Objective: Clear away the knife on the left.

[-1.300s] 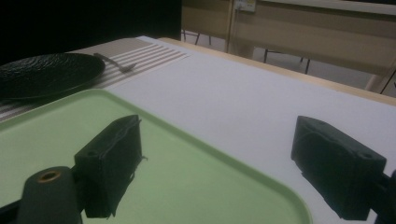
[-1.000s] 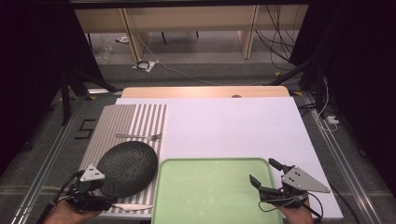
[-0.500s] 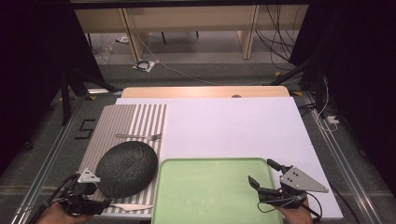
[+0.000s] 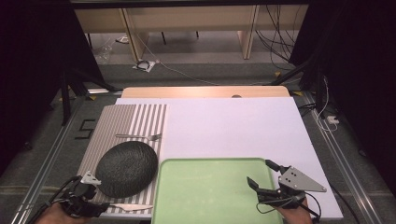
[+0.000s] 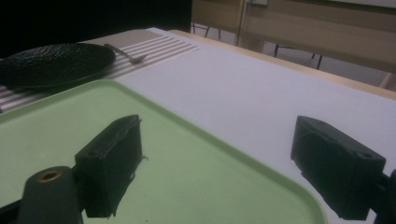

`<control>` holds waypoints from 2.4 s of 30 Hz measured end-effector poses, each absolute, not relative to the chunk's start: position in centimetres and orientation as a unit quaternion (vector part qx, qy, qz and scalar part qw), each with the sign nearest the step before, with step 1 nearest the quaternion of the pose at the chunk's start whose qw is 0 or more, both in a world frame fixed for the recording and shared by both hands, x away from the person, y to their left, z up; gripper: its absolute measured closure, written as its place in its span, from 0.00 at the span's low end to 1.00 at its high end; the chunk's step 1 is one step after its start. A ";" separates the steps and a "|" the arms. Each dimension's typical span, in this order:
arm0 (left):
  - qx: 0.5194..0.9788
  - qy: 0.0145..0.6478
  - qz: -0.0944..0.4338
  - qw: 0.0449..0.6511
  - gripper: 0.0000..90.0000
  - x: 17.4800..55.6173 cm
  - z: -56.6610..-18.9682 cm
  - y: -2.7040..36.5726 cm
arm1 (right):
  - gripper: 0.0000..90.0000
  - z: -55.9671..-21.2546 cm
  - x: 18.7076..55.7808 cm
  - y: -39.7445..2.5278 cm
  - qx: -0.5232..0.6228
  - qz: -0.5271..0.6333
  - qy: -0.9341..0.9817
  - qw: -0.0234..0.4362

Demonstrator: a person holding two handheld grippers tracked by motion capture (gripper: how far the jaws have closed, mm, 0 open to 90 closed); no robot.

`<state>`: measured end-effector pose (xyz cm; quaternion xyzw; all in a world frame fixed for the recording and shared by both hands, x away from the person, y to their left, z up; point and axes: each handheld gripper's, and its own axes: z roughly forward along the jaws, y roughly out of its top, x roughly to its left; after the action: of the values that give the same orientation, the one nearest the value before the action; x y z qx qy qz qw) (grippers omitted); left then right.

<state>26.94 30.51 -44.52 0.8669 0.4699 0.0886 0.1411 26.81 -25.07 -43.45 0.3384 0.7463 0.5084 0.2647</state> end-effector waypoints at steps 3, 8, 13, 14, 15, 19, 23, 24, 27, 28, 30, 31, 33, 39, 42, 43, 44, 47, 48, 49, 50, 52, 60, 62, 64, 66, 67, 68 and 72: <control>0.876 0.458 0.083 0.130 0.40 27.1 -44.8 30.2 | 0.19 -43.5 26.8 -25.0 0.338 0.506 0.748 0.264; 0.888 0.439 0.078 0.113 0.43 27.4 -45.3 29.8 | 0.19 -43.5 26.9 -25.0 0.337 0.509 0.748 0.261; 0.897 0.423 0.075 0.100 0.44 27.7 -45.8 29.5 | 0.19 -43.6 26.9 -24.9 0.336 0.509 0.749 0.259; 0.898 0.422 0.076 0.097 0.44 27.8 -45.9 29.5 | 0.19 -43.6 26.9 -24.9 0.335 0.508 0.750 0.259; 0.900 0.420 0.075 0.093 0.44 27.9 -45.9 29.5 | 0.19 -43.6 26.9 -24.9 0.336 0.507 0.750 0.258; 0.907 0.407 0.069 0.085 0.45 27.9 -46.2 29.3 | 0.19 -43.6 26.9 -24.8 0.334 0.507 0.752 0.257; 0.909 0.404 0.068 0.078 0.48 28.1 -46.3 29.1 | 0.19 -43.6 26.9 -24.8 0.333 0.506 0.754 0.256; 0.909 0.404 0.068 0.078 0.50 28.2 -46.3 29.1 | 0.19 -43.6 27.0 -24.8 0.333 0.506 0.754 0.255; 0.911 0.399 0.069 0.074 0.50 28.2 -46.3 28.9 | 0.20 -43.7 27.0 -24.8 0.333 0.505 0.755 0.253; 0.913 0.396 0.068 0.073 0.51 28.2 -46.3 28.9 | 0.20 -43.7 27.0 -24.8 0.333 0.505 0.755 0.253; 0.913 0.396 0.066 0.071 0.51 28.2 -46.3 28.8 | 0.20 -43.7 27.0 -24.7 0.332 0.503 0.757 0.252; 0.913 0.396 0.065 0.070 0.52 28.2 -46.3 28.8 | 0.20 -43.7 27.0 -24.7 0.331 0.502 0.758 0.251; 0.913 0.398 0.060 0.067 0.54 28.3 -46.3 28.7 | 0.20 -43.7 27.0 -24.7 0.331 0.502 0.758 0.251; 0.919 0.384 0.062 0.059 0.60 28.2 -46.2 28.2 | 0.20 -43.8 27.0 -24.7 0.331 0.500 0.760 0.249; 0.923 0.375 0.063 0.057 0.65 28.1 -46.2 28.0 | 0.20 -43.8 27.0 -24.6 0.329 0.499 0.762 0.248; 0.923 0.375 0.062 0.056 0.66 28.1 -46.1 28.0 | 0.20 -43.8 27.0 -24.6 0.330 0.499 0.762 0.247; 0.924 0.374 0.061 0.055 0.67 28.0 -46.1 27.9 | 0.20 -43.8 27.0 -24.6 0.330 0.499 0.762 0.248; 0.927 0.367 0.060 0.053 0.73 27.9 -46.1 27.7 | 0.20 -43.8 27.0 -24.6 0.329 0.498 0.763 0.248; 0.927 0.366 0.058 0.051 0.74 27.9 -46.1 27.6 | 0.20 -43.8 27.0 -24.6 0.329 0.498 0.763 0.248; 0.928 0.364 0.056 0.050 0.76 27.9 -46.1 27.5 | 0.20 -43.8 27.0 -24.6 0.330 0.497 0.763 0.247; 0.929 0.361 0.055 0.051 0.78 27.9 -46.1 27.5 | 0.20 -43.8 27.1 -24.6 0.330 0.497 0.763 0.247; 0.931 0.357 0.053 0.057 0.82 27.9 -46.1 27.4 | 0.20 -43.8 27.0 -24.5 0.330 0.496 0.765 0.247; 0.935 0.346 0.060 0.045 0.83 28.0 -46.1 26.7 | 0.20 -43.9 27.1 -24.4 0.327 0.493 0.769 0.243; 0.936 0.344 0.062 0.047 0.84 28.0 -46.2 26.6 | 0.20 -43.9 27.1 -24.4 0.327 0.492 0.770 0.242; 0.936 0.344 0.061 0.045 0.85 28.0 -46.2 26.5 | 0.20 -43.9 27.1 -24.4 0.326 0.492 0.770 0.241; 0.937 0.343 0.061 0.043 0.87 28.0 -46.2 26.4 | 0.20 -43.9 27.1 -24.4 0.326 0.491 0.771 0.241; 0.937 0.341 0.062 0.042 0.87 28.0 -46.2 26.4 | 0.20 -43.9 27.1 -24.4 0.325 0.491 0.772 0.240; 0.938 0.338 0.064 0.039 0.87 28.0 -46.2 26.3 | 0.20 -43.9 27.1 -24.4 0.326 0.490 0.772 0.240; 0.937 0.339 0.066 0.042 0.86 28.0 -46.2 26.2 | 0.20 -44.0 27.1 -24.3 0.325 0.489 0.774 0.239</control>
<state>27.99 26.24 -46.20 0.9374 0.3394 0.0660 0.0422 27.12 -24.33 -43.97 0.3251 0.7736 0.4886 0.2391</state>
